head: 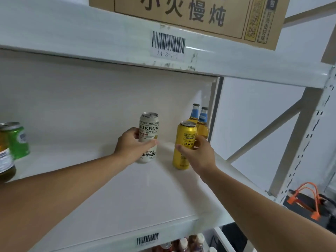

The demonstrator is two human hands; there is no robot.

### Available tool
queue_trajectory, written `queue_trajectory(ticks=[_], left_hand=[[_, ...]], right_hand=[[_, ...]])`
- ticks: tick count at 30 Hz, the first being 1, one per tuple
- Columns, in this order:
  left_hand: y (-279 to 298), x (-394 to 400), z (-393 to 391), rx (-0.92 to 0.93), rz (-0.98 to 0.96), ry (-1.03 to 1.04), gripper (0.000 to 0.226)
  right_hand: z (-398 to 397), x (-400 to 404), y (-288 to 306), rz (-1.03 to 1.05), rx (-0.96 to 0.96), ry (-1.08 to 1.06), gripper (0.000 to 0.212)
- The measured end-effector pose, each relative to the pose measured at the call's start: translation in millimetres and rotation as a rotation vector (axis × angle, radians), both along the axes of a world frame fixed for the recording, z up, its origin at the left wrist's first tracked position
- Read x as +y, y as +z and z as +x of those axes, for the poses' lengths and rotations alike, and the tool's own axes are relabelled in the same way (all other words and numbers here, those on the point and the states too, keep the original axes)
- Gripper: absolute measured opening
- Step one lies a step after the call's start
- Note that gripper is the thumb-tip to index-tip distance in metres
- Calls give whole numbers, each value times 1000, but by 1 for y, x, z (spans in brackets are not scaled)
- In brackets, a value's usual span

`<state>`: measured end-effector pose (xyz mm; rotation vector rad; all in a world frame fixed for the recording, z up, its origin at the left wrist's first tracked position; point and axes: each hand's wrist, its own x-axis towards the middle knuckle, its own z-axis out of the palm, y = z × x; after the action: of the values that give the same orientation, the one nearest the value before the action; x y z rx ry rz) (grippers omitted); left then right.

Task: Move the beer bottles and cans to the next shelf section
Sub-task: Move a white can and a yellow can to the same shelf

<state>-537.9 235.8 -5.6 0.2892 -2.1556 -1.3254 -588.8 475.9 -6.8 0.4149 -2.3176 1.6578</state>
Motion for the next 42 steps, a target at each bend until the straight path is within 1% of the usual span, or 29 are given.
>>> queue_trajectory(ticks=[4, 6, 8, 12, 14, 17, 20, 23, 31, 36, 42], left_hand=[[-10, -11, -26, -19, 7, 0, 50], [-14, -14, -38, -24, -4, -2, 50], [-17, -16, -50, -29, 5, -14, 53], [-22, -16, -72, -27, -13, -21, 72], [-23, -15, -83, -29, -17, 7, 71], [-24, -12, -95, -34, -13, 45, 68], [-26, -11, -102, -30, 3, 50, 68], [-26, -13, -107, -28, -2, 46, 69], [-24, -12, -110, -32, -18, 42, 69], [-24, -14, -109, -25, -23, 57, 68], [-23, -17, -104, -49, -33, 16, 71]], right_hand=[[-25, -20, -2, -4, 7, -7, 54], [-38, -28, -3, 23, 21, -1, 54], [-50, -36, -5, 51, 35, 0, 55], [-78, -52, -9, 39, 28, 28, 58], [-92, -60, -10, 28, 19, 31, 58], [-110, -73, -10, 54, 21, 13, 64], [-121, -82, -11, 61, 32, 9, 64], [-126, -86, -14, 53, 42, 16, 62], [-129, -87, -17, 36, 44, 38, 63], [-126, -83, -15, 65, 28, 59, 69], [-119, -76, -10, 109, -7, 111, 77]])
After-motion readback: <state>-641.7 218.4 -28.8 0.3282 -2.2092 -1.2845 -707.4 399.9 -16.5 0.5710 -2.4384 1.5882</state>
